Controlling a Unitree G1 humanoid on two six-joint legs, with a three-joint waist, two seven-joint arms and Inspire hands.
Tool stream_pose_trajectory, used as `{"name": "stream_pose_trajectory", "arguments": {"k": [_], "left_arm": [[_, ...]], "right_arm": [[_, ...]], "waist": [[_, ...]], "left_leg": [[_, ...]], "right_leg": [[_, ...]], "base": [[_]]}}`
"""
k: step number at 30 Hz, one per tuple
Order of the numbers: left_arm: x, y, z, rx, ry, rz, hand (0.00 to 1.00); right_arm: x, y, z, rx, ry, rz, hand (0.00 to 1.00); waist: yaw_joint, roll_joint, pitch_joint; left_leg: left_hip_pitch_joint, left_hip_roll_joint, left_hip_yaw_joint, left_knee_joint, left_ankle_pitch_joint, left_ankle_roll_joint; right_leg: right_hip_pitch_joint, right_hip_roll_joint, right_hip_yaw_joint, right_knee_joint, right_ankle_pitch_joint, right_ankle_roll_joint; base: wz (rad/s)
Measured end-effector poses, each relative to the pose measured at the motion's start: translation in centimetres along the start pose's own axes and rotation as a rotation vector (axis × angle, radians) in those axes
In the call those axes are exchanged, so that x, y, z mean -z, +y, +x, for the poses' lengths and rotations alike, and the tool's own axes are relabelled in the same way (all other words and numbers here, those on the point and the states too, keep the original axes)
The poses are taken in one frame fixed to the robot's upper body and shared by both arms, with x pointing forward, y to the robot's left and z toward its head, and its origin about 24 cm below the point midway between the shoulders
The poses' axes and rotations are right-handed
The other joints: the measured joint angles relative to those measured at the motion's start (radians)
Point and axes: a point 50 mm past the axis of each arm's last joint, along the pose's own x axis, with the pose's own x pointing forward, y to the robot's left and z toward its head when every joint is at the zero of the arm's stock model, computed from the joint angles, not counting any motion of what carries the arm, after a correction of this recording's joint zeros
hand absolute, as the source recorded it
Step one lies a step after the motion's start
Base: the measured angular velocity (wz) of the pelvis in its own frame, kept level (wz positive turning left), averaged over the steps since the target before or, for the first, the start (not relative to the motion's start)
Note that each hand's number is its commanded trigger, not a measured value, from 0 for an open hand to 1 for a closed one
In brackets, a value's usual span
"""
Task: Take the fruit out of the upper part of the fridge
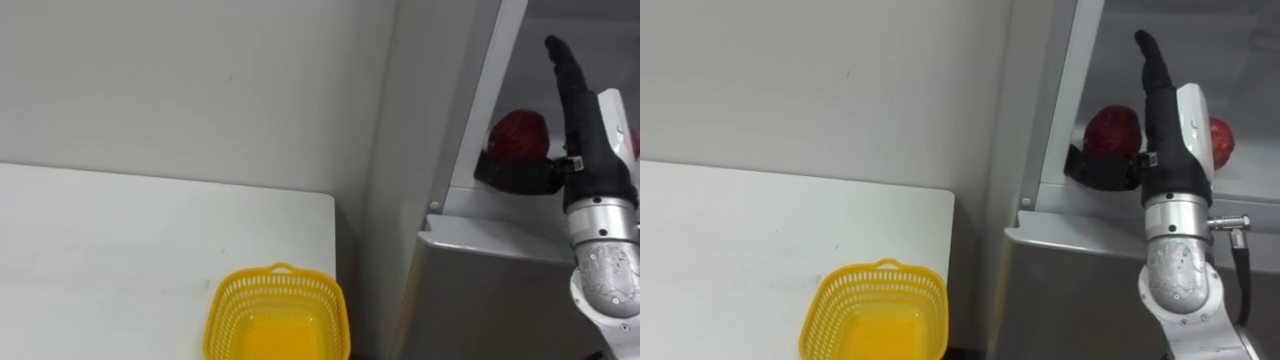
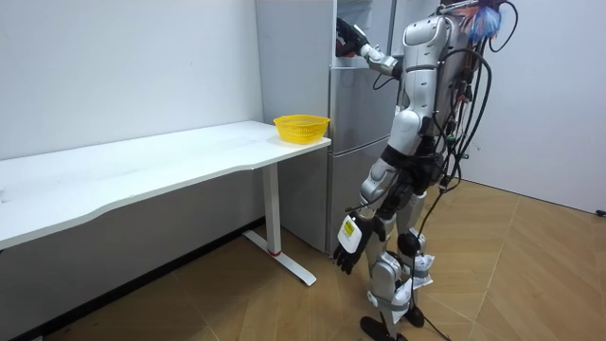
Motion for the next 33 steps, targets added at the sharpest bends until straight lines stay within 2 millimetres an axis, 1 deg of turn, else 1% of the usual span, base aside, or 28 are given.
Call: {"name": "stream_pose_trajectory", "arguments": {"k": [14,18,21,23,26,33], "left_arm": [[0.4,0.2,0.0,0.000,0.032,-0.002,0.00],[0.2,0.3,0.0,-0.002,0.033,-0.002,0.00],[0.3,0.3,0.0,-0.003,0.050,0.001,0.00],[0.4,0.3,0.0,-0.004,0.058,0.001,0.00],[0.4,0.3,0.0,-0.003,0.062,0.000,0.00],[0.5,0.2,-0.1,-0.007,0.075,-0.002,0.00]], "right_arm": [[1.4,0.2,-0.1,-0.043,0.111,0.082,0.00],[1.9,0.3,-0.1,-0.064,0.167,0.167,0.00],[2.2,0.3,-0.1,-0.083,0.200,0.219,0.00],[2.5,0.4,-0.2,-0.101,0.223,0.268,0.00],[2.6,0.5,0.2,-0.129,0.233,0.297,0.00],[2.6,0.3,1.2,-0.216,0.238,0.282,0.00]], "waist": [[0.003,-0.003,-0.0019],[0.006,-0.002,-0.0021],[0.004,-0.002,-0.0059],[0.002,-0.002,-0.0061],[-0.003,-0.001,-0.0060],[-0.006,-0.001,-0.0056]], "left_leg": [[0.004,0.001,0.000,0.010,0.000,0.000],[0.002,0.001,0.002,0.011,0.000,0.000],[0.003,0.001,0.007,0.012,0.000,0.000],[0.004,0.001,0.004,0.012,0.000,0.000],[0.005,0.001,0.005,0.012,0.000,0.000],[0.006,0.001,0.006,0.012,0.001,-0.001]], "right_leg": [[0.007,-0.001,-0.003,0.000,0.001,-0.002],[0.007,0.000,0.002,-0.002,0.002,-0.003],[0.007,0.000,0.005,-0.004,0.002,-0.003],[0.008,0.000,0.004,-0.004,0.002,-0.003],[0.009,0.001,0.004,-0.004,0.002,-0.003],[0.010,0.001,0.005,-0.004,0.002,-0.004]], "base": [[0.00],[0.00],[-0.01],[0.00],[0.00],[0.00]]}}
